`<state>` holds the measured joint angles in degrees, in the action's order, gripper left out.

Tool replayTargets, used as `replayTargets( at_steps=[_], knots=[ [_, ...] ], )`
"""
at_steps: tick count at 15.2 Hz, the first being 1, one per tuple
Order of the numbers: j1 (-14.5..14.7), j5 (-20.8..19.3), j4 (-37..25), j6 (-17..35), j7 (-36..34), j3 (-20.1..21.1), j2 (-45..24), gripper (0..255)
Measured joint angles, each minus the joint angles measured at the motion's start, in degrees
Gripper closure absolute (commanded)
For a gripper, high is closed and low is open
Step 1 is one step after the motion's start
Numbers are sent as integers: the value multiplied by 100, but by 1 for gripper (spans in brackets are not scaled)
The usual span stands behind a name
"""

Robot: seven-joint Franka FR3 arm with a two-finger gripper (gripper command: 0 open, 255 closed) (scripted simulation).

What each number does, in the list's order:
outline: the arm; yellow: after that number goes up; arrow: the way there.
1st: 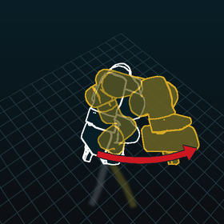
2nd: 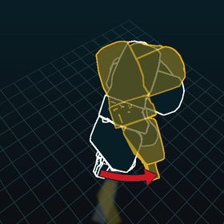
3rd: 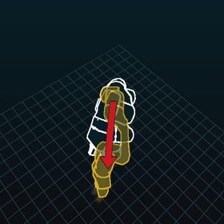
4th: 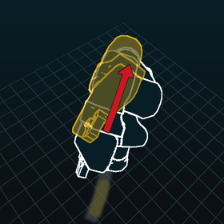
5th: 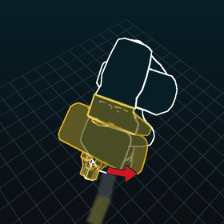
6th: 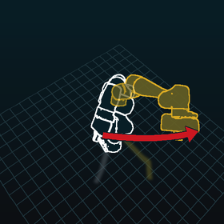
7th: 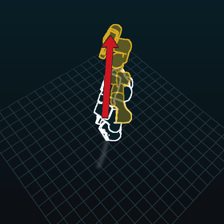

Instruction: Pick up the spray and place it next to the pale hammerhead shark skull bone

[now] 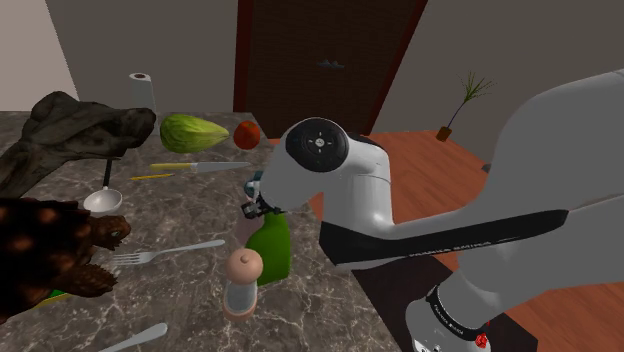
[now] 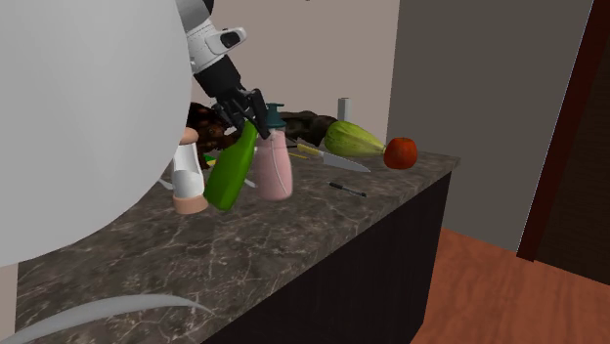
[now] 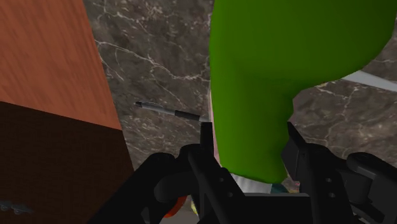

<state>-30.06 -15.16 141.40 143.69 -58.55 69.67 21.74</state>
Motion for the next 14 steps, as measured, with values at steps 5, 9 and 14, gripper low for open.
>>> replayTargets(
  at_steps=[5,9,14],
  knots=[
    [494,289,-97,-311,343,-524,204,255],
    [754,465,-262,-604,602,-846,336,255],
    [983,629,-440,-918,860,-1153,485,255]
  ],
)
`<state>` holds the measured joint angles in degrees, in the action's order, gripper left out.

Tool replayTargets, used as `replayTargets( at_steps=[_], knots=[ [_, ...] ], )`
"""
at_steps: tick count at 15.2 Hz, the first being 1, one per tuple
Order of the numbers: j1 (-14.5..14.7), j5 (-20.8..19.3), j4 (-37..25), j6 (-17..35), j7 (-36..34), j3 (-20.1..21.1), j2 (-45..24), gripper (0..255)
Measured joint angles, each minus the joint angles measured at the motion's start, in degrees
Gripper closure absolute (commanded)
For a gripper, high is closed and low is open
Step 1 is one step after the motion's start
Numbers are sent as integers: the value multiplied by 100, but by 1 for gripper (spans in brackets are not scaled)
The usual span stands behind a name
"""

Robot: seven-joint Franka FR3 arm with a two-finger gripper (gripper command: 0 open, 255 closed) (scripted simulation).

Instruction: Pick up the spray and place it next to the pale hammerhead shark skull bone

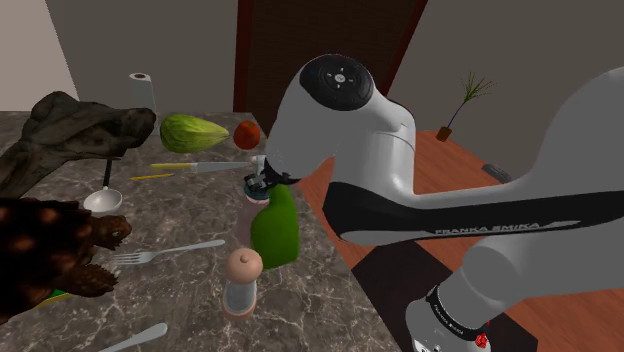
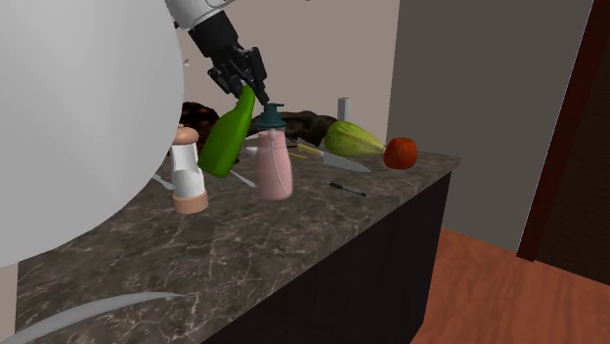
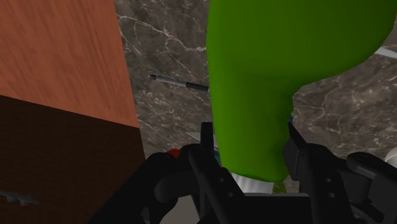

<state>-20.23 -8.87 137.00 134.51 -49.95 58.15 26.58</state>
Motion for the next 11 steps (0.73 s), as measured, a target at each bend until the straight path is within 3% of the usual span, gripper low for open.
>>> replayTargets(
  at_steps=[11],
  knots=[
    [308,241,-565,-785,475,-502,250,255]
  ],
)
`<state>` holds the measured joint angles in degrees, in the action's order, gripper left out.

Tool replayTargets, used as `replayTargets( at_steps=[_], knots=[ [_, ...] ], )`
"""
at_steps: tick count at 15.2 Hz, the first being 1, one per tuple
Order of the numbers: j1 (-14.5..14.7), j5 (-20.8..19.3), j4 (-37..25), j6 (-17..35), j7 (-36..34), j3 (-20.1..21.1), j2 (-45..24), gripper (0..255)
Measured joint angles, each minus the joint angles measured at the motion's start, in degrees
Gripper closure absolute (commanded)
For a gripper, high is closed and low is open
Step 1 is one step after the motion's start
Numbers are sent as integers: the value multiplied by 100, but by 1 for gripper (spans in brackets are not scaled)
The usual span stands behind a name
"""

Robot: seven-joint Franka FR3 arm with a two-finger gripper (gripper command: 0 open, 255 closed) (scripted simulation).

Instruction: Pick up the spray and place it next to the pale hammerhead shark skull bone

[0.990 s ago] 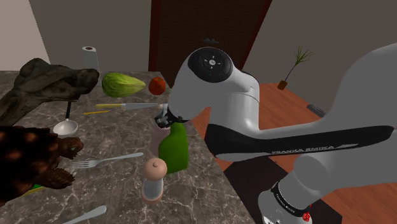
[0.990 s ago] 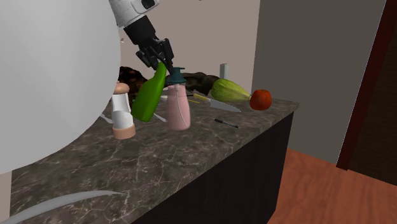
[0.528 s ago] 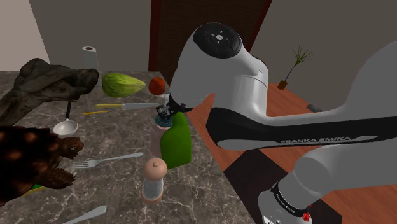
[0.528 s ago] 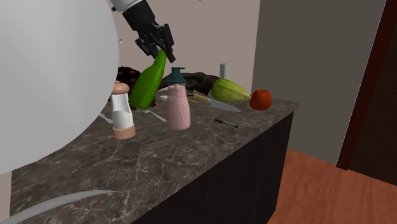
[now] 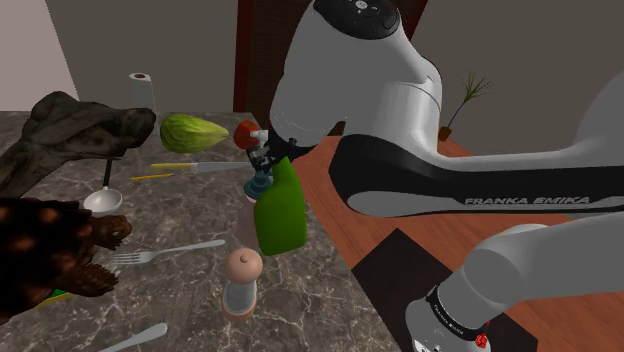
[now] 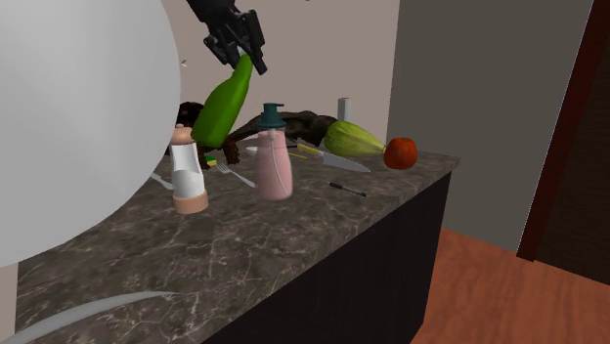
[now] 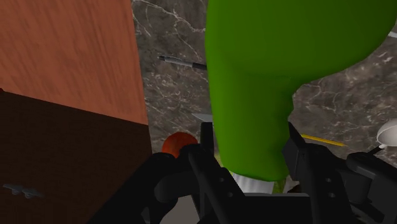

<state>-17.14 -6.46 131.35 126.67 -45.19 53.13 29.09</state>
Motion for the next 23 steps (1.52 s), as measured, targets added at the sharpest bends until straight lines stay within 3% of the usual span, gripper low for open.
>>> replayTargets(
  at_steps=[13,23],
  knots=[
    [114,107,-799,-891,444,-401,132,255],
    [34,70,-1598,-1581,674,-520,37,255]
  ],
)
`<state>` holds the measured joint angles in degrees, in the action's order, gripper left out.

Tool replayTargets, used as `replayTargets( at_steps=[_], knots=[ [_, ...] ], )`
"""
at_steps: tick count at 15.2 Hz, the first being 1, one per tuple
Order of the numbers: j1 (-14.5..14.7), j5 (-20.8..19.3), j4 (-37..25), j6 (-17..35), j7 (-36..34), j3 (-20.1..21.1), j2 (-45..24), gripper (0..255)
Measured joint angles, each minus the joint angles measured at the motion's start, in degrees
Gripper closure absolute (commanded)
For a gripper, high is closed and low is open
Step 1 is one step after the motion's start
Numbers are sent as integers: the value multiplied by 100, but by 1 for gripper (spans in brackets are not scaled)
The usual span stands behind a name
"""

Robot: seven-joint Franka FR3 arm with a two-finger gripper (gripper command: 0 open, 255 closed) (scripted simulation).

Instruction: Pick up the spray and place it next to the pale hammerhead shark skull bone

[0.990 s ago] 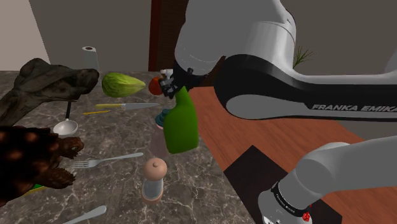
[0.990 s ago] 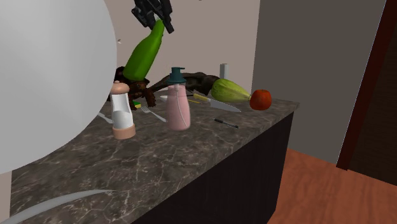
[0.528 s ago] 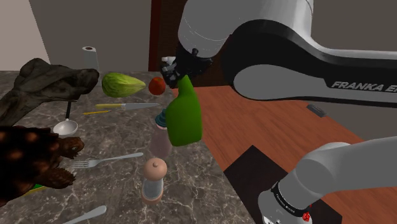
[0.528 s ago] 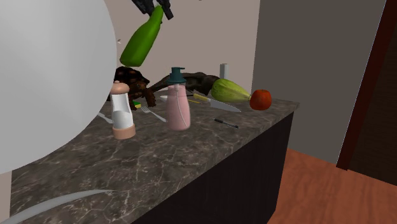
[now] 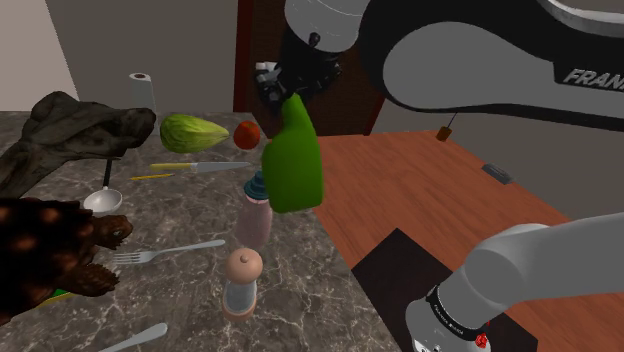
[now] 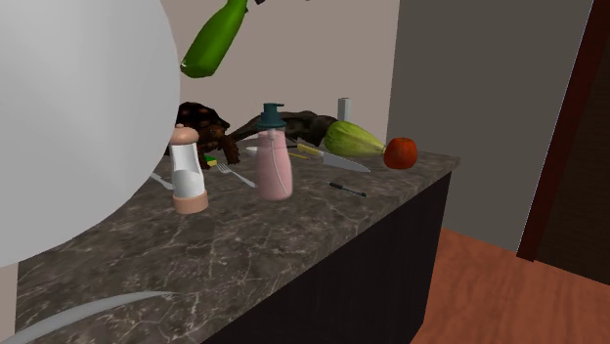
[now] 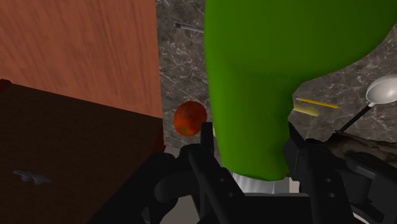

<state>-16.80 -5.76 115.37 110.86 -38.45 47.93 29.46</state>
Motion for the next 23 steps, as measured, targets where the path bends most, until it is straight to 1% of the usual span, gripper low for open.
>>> replayTargets(
  at_steps=[4,5,7,9,11,12,13,14,15,16,17,18,20,21,22,23],
  knots=[
    [-32,-16,-303,-257,76,-31,-42,255],
    [-100,-69,-392,-259,50,37,-138,255],
    [-368,-295,-729,-275,-36,290,-519,255],
    [-681,-622,-1060,-265,-187,639,-992,255],
    [-1089,-1178,-1586,-380,-449,1199,-1703,255],
    [-1260,-1560,-1812,-446,-651,1531,-2130,255],
    [-1348,-2028,-2107,-622,-880,1858,-2634,255],
    [-1300,-2545,-2378,-820,-1091,2068,-3159,255],
    [-1156,-2961,-2599,-984,-1229,2130,-3563,255],
    [-843,-3426,-2955,-1224,-1364,2100,-4063,255],
    [-574,-3746,-3238,-1377,-1397,1987,-4396,255],
    [-139,-4117,-3666,-1598,-1428,1797,-4825,255],
    [514,-4629,-4327,-1847,-1400,1479,-5430,255],
    [684,-4785,-4586,-1890,-1316,1364,-5637,255],
    [1091,-5031,-5107,-2045,-1211,1172,-5982,255],
    [1312,-5165,-5393,-2140,-1148,1068,-6164,255]
  ],
)
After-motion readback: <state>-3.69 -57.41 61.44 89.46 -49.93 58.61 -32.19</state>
